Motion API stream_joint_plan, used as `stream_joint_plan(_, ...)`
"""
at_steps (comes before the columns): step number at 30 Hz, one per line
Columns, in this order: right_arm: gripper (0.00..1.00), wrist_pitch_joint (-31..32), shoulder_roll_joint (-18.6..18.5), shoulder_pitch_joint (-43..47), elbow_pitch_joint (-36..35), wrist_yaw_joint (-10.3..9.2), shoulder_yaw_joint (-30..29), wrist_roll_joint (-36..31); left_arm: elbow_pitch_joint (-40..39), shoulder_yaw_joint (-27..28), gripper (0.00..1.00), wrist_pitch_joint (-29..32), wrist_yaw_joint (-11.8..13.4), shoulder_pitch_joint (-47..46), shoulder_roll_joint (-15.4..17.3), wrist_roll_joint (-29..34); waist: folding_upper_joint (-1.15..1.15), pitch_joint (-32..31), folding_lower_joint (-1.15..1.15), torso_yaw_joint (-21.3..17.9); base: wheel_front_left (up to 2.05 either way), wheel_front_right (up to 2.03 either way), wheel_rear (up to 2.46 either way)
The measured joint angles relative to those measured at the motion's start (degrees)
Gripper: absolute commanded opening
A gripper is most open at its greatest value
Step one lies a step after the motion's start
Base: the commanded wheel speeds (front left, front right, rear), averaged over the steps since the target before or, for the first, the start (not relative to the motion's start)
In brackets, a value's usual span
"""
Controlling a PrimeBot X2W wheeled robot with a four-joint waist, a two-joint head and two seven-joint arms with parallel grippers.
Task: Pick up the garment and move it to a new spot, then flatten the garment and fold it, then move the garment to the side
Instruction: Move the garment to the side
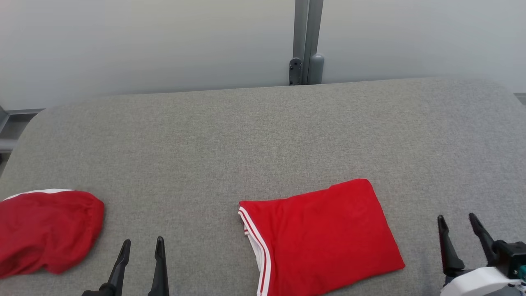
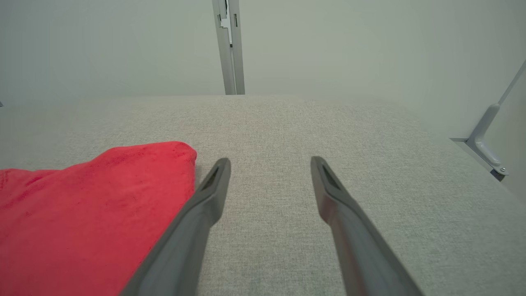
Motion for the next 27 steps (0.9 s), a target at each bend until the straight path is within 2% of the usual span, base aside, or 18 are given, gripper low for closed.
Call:
stream_joint_plan(2, 1.00, 0.00, -0.08, -0.99, 0.63, 0.01, 2.53, 2.92, -0.29, -0.08, 1.00, 0.00, 0.00, 0.00, 0.00, 0.22, 0.00, 0.09, 0.00, 0.15, 0.00, 0.00, 0.00)
stream_joint_plan(4, 1.00, 1.52, -1.64, -2.95, 2.15, -0.01, 8.11, 7.23, -0.40, -0.14, 1.00, 0.00, 0.00, -0.03, 0.01, 0.29, 0.00, 0.38, 0.00, 0.39, 0.00, 0.00, 0.00)
stream_joint_plan(8, 1.00, 13.25, -5.67, -9.06, 4.66, 0.04, 17.24, 16.53, -0.53, -0.44, 1.00, 0.00, -0.11, -0.41, 0.01, 0.53, 0.00, 1.78, 0.00, 0.78, 0.00, 0.00, 0.00)
stream_joint_plan(11, 1.00, 20.87, -8.75, -13.51, 7.38, 0.00, 21.11, 19.65, -0.22, -0.89, 1.00, 0.00, -0.42, -1.36, 0.00, 0.68, 0.00, 2.93, 0.00, 1.33, 0.00, 0.00, 0.00)
stream_joint_plan(14, 1.00, 26.44, -10.33, -16.66, 10.88, -0.01, 22.95, 21.45, 0.08, -0.74, 1.00, 0.00, -0.60, -1.95, 0.00, 0.69, 0.00, 3.70, 0.00, 2.46, 0.00, 0.00, 0.00)
stream_joint_plan(20, 1.00, 33.14, -10.06, -20.40, 13.86, -0.01, 26.62, 29.66, 0.22, -0.45, 1.00, 0.00, -0.92, -3.19, 0.01, 0.55, 0.00, 5.67, 0.00, 4.08, 0.00, 0.00, 0.00)
stream_joint_plan(21, 0.89, 33.48, -10.31, -20.92, 13.80, -0.01, 27.10, 30.77, 0.20, -0.46, 1.00, -0.01, -0.94, -3.27, 0.00, 0.55, 0.00, 6.02, 0.00, 4.21, 0.00, 0.00, 0.00)
stream_joint_plan(22, 0.00, 33.41, -10.58, -21.52, 13.74, -0.01, 27.39, 31.50, 0.11, -0.44, 1.00, 0.00, -0.94, -3.37, 0.01, 0.53, 0.00, 6.39, 0.00, 4.27, 0.00, 0.00, 0.00)
stream_joint_plan(27, 0.00, 30.53, -12.58, -26.16, 12.12, 0.04, 27.95, 33.36, -1.32, -0.41, 1.00, 0.00, -0.97, -4.72, 0.01, 0.11, 0.00, 8.28, 0.00, 3.07, 0.00, 0.00, 0.00)
